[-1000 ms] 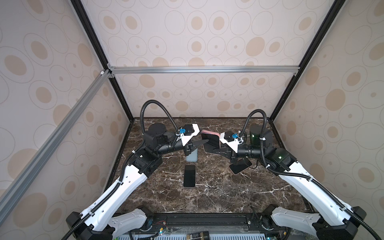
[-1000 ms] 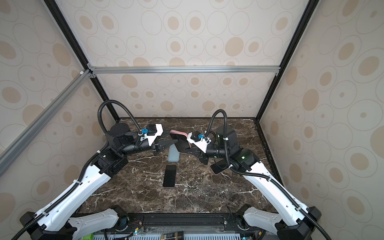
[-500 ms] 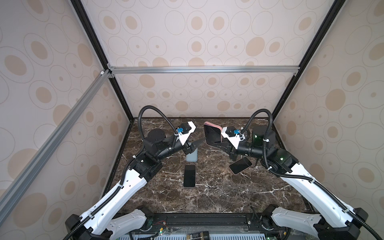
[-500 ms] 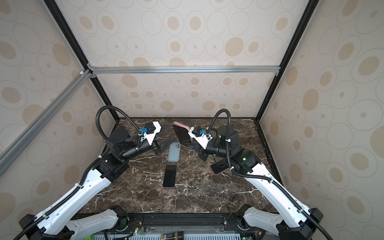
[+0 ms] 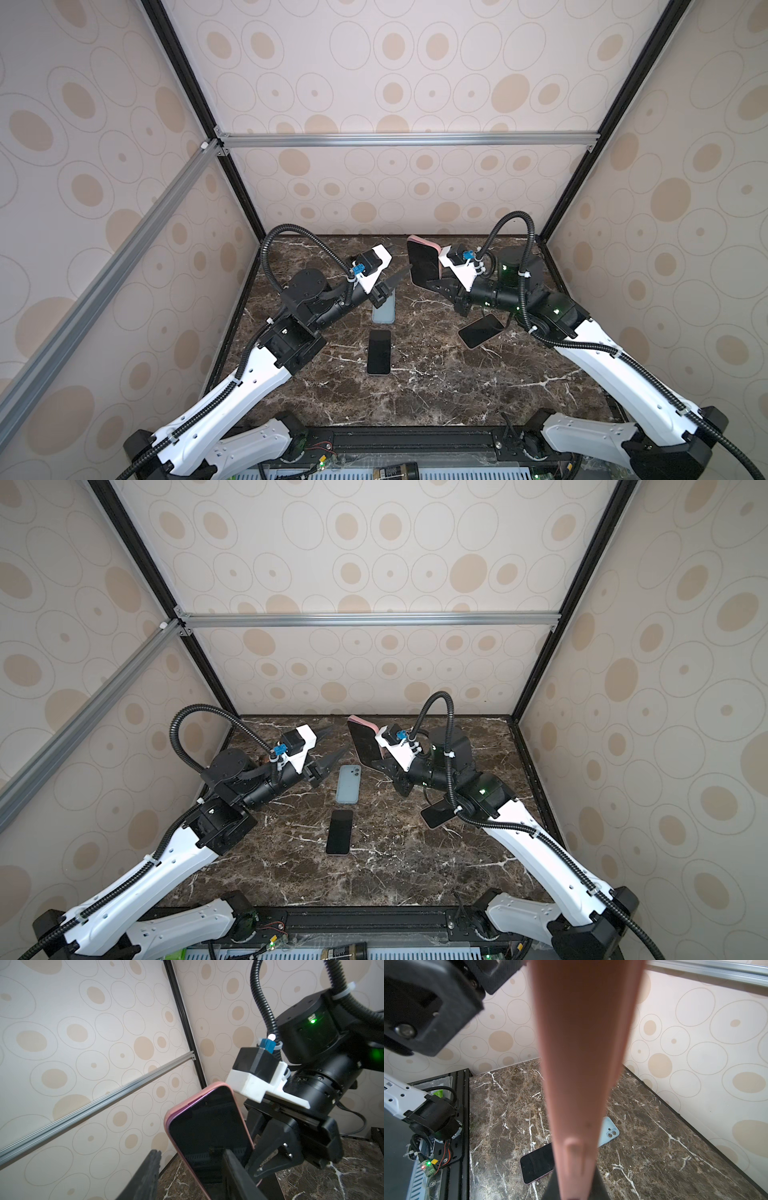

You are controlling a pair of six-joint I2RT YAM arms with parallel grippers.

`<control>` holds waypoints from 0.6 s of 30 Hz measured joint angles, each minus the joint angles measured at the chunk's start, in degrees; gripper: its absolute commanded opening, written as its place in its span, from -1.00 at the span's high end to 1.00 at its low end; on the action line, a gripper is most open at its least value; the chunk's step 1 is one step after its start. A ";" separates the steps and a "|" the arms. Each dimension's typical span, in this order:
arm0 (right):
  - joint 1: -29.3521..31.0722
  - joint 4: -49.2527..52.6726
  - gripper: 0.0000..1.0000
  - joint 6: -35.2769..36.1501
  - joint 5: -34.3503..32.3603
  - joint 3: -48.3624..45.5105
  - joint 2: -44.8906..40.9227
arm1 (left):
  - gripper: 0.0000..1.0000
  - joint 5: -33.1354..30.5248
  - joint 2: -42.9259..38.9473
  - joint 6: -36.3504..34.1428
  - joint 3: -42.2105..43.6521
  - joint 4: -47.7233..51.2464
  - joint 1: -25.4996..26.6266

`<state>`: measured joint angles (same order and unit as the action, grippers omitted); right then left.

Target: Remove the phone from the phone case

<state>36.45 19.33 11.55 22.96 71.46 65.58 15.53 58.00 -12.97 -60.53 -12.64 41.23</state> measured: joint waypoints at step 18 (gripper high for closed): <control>0.00 1.11 1.00 0.07 4.22 0.26 1.05 | 0.27 -0.72 1.75 -0.39 -0.02 -1.40 0.20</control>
<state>36.45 20.45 11.62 27.18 71.72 66.63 14.81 59.75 -13.37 -60.55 -14.04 41.43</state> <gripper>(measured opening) 0.123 0.374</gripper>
